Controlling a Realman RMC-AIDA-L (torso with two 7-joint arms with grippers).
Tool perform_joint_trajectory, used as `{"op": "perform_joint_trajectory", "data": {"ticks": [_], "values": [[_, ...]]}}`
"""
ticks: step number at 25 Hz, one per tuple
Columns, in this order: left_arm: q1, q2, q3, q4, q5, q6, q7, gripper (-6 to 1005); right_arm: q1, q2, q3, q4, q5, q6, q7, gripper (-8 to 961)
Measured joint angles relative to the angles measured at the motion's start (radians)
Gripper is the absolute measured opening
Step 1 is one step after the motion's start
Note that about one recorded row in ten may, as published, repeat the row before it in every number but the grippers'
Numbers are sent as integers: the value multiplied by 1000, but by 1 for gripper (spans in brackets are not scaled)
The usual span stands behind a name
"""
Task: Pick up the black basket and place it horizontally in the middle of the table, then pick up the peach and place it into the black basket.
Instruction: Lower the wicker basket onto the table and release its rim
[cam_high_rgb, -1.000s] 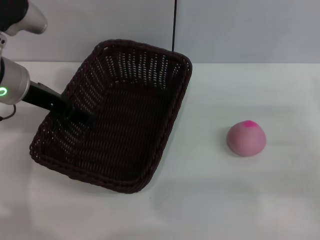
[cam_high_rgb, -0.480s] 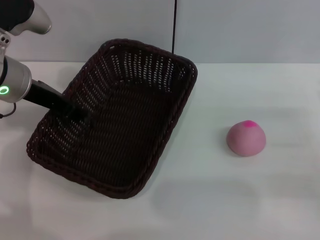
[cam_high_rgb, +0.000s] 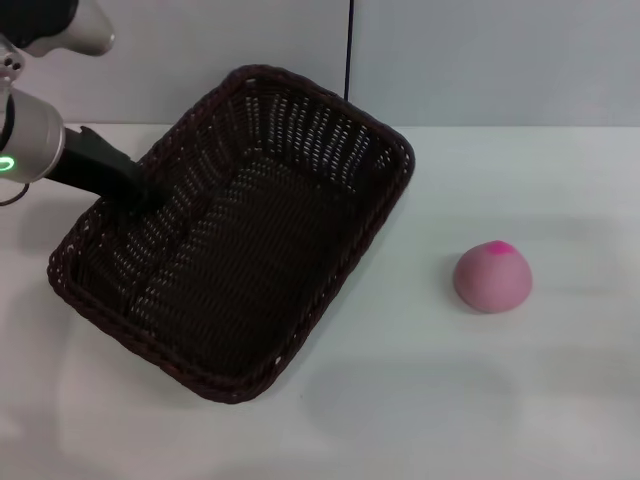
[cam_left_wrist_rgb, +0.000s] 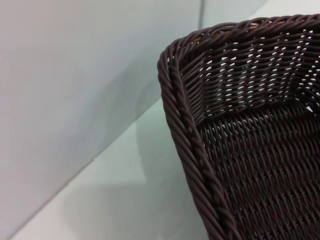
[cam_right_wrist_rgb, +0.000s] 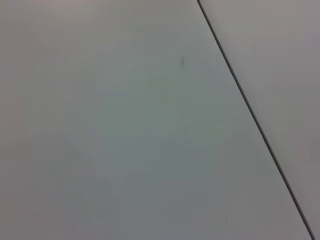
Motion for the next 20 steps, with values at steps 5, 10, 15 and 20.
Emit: {"op": "perform_joint_trajectory", "data": {"ticks": [5,10,15,20], "values": [[-16,-1,15,27,0,2,208,232,-3,0,1,0,0,1,0,630],[-16,-2,54,62,-2,7,419,233,-10,0,3,-1,0,1,0,626],[-4,-4,169,99,-12,-73,662,233,-20,-1,6,-1,0,7,0,622],[-4,-6,257,100,-41,-140,730,240,-31,-1,20,-2,0,9,0,618]]}}
